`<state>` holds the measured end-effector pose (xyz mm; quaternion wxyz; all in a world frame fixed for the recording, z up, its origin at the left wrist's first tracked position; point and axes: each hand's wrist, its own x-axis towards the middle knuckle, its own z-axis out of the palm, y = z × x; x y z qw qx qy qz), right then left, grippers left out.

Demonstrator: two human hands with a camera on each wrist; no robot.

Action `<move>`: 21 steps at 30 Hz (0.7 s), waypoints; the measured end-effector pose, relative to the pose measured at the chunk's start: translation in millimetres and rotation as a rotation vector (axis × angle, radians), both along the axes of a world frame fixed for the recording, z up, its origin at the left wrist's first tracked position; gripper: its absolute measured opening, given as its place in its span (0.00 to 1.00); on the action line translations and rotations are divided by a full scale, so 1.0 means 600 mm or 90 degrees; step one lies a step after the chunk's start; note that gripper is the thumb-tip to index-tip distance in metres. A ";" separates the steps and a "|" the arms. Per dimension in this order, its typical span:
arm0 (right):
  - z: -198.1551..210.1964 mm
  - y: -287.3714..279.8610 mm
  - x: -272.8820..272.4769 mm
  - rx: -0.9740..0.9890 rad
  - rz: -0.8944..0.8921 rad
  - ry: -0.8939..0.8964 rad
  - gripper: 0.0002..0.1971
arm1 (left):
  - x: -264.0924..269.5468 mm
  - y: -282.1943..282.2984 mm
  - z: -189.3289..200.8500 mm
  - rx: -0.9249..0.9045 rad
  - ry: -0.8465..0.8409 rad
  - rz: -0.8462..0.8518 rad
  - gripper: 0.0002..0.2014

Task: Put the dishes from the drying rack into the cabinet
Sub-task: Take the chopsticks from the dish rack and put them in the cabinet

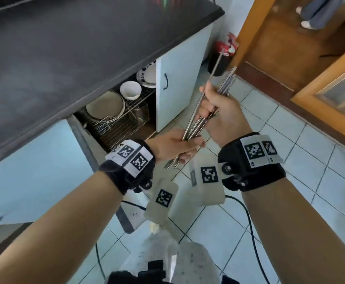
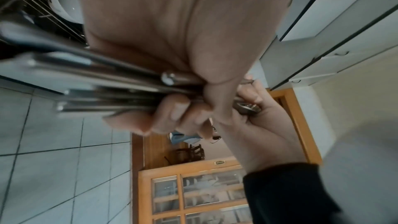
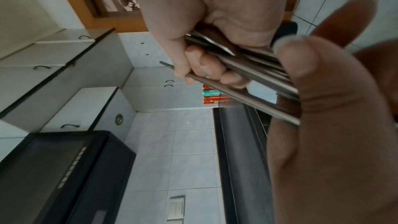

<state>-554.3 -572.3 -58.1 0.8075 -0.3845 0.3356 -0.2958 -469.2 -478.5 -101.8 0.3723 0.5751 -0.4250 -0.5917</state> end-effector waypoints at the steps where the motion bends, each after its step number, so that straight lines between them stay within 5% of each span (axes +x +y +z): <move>1: -0.007 -0.020 0.003 0.016 0.007 0.004 0.13 | 0.000 -0.016 -0.006 0.008 -0.010 0.008 0.09; 9: -0.070 -0.147 0.082 0.175 0.163 0.037 0.12 | 0.040 -0.108 -0.049 0.101 0.001 0.186 0.12; 14: -0.135 -0.222 0.137 0.296 0.342 0.036 0.19 | 0.046 -0.150 -0.078 0.187 0.126 0.369 0.13; 21: -0.242 -0.248 0.223 0.419 0.404 0.197 0.19 | 0.065 -0.183 -0.153 0.274 0.154 0.536 0.10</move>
